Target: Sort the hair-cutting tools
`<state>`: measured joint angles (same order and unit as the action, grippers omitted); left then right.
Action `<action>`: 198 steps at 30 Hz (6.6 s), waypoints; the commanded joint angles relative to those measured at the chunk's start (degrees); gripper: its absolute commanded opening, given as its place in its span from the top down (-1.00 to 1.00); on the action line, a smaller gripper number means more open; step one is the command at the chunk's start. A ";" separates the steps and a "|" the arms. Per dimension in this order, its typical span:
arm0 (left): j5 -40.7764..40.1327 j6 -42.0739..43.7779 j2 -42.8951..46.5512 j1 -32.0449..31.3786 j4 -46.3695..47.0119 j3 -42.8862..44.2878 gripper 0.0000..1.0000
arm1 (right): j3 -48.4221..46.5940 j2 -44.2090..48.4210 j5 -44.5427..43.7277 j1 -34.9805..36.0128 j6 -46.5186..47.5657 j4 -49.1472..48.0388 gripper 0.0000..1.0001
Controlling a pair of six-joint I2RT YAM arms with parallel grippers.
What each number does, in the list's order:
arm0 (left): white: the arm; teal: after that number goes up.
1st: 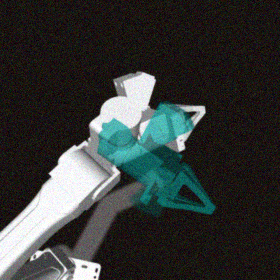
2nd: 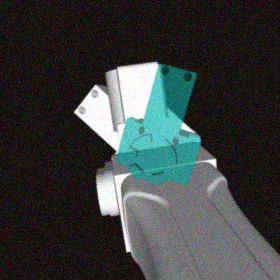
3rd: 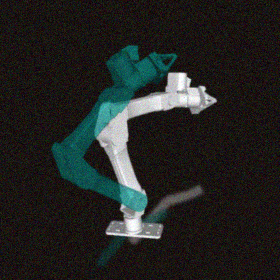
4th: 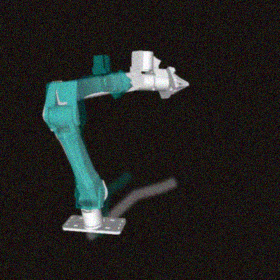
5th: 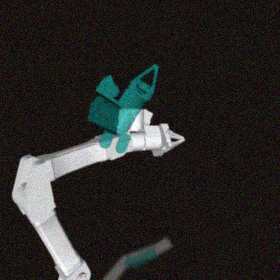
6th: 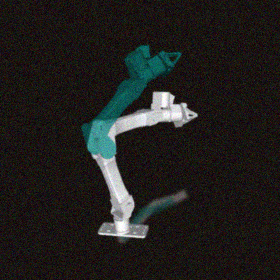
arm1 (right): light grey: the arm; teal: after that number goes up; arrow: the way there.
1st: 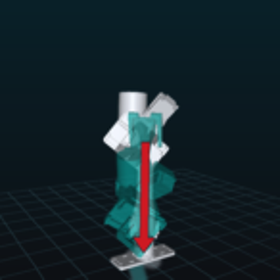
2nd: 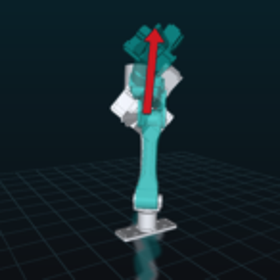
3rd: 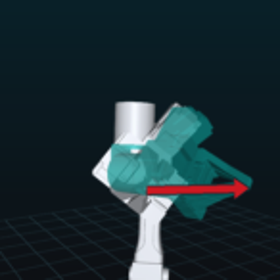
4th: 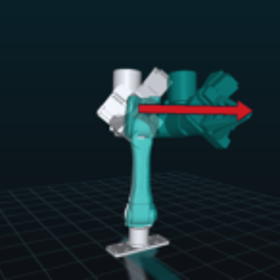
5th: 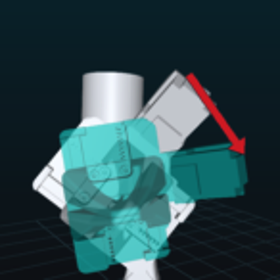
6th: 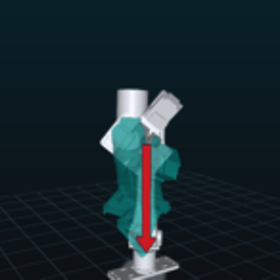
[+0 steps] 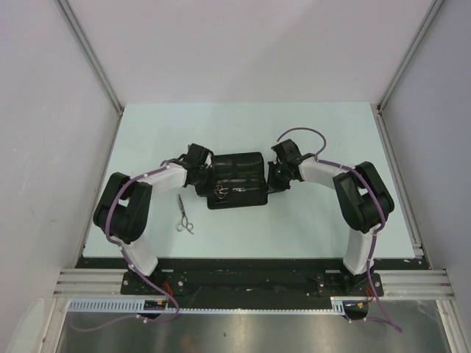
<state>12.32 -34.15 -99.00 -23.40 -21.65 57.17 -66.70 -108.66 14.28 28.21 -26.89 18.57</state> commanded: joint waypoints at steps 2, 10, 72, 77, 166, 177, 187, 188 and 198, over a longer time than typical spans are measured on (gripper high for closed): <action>2.53 3.48 -1.72 -1.12 2.23 3.30 0.99 | 0.87 -5.33 0.75 2.03 0.44 -2.40 0.81; 4.47 5.06 -4.79 -3.14 2.31 4.71 0.99 | 0.87 -5.42 0.75 2.03 0.35 -2.75 0.81; -16.62 -3.64 21.91 8.63 -17.46 -15.86 0.02 | 0.87 11.72 -10.16 1.68 1.67 -0.37 0.16; -14.78 -3.46 22.71 8.63 -17.55 -16.73 0.06 | 0.95 11.10 -9.28 1.68 1.41 -0.81 0.18; -19.36 9.89 42.58 24.98 -24.67 -1.53 -1.00 | -16.89 -6.76 -28.79 40.36 18.99 -7.75 1.00; 11.66 13.94 41.08 25.07 -18.79 0.14 -1.00 | -13.38 6.52 -26.42 34.55 20.39 -7.14 1.00; 33.38 -2.31 42.66 24.63 6.25 -4.08 -1.00 | -12.84 17.86 -24.22 30.95 20.83 -5.82 1.00; 33.30 -3.19 42.92 23.93 8.70 -4.17 -1.00 | -12.84 18.57 -24.04 30.77 20.22 -5.82 1.00; 30.75 -4.25 37.66 16.37 11.80 0.48 -0.88 | -12.84 23.23 -21.58 29.63 19.78 -6.44 1.00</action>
<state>42.26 -36.32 -59.31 -4.73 -14.20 53.80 -79.50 -88.53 -8.36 58.26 -6.98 13.17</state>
